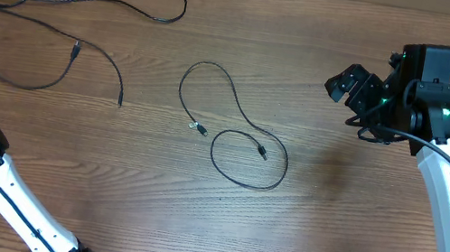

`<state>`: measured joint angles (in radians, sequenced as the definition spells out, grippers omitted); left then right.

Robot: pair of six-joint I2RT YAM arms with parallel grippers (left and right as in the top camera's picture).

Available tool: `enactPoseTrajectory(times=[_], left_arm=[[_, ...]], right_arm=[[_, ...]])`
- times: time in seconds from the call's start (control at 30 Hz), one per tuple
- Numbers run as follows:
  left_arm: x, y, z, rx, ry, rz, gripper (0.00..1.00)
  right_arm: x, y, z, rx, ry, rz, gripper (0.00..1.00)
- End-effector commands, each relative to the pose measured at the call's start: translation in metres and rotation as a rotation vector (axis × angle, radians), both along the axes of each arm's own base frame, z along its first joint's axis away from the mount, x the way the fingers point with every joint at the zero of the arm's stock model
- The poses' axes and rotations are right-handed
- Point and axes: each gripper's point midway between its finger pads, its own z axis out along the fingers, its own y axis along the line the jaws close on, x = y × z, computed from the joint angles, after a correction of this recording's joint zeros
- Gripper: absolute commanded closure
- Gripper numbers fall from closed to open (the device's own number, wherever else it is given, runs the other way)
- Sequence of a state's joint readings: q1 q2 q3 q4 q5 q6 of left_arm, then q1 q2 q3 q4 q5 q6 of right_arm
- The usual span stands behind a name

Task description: Untangle cables

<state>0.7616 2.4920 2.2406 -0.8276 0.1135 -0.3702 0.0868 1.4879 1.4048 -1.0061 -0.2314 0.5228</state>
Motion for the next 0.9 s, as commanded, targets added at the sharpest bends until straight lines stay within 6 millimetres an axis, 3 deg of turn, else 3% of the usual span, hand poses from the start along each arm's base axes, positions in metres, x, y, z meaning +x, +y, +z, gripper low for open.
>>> enactPoseTrajectory(times=[0.0,0.07,0.13,0.23,0.3,0.47,0.6,0.73,0.87], left_arm=[[-0.027,0.015,-0.003,0.008,0.078,0.15,0.88],[-0.04,0.013,-0.008,-0.033,0.106,0.246,0.94],[-0.041,0.008,-0.009,-0.066,0.103,0.268,0.95],[-0.022,-0.011,-0.008,-0.151,0.036,0.173,0.73],[0.001,-0.036,-0.002,-0.227,-0.049,0.017,0.62],[0.034,-0.099,0.011,-0.359,-0.159,-0.255,0.51],[0.037,-0.132,-0.001,-0.237,-0.042,-0.514,0.44],[0.024,-0.149,-0.022,-0.029,0.229,-0.769,0.53],[0.027,-0.174,-0.026,0.023,0.289,-0.949,0.53]], right_arm=[[0.002,0.001,0.005,-0.004,-0.02,0.001,0.0],[0.002,0.001,0.005,-0.004,-0.02,0.001,0.0],[0.002,0.001,0.005,-0.004,-0.02,0.001,0.0],[0.002,0.001,0.005,-0.004,-0.02,0.001,0.0],[0.002,0.001,0.005,-0.004,-0.02,0.001,0.0],[0.002,0.001,0.005,-0.004,-0.02,0.001,0.0],[0.002,0.001,0.005,-0.004,-0.02,0.001,0.0],[0.002,0.001,0.005,-0.004,-0.02,0.001,0.0],[0.002,0.001,0.005,-0.004,-0.02,0.001,0.0]])
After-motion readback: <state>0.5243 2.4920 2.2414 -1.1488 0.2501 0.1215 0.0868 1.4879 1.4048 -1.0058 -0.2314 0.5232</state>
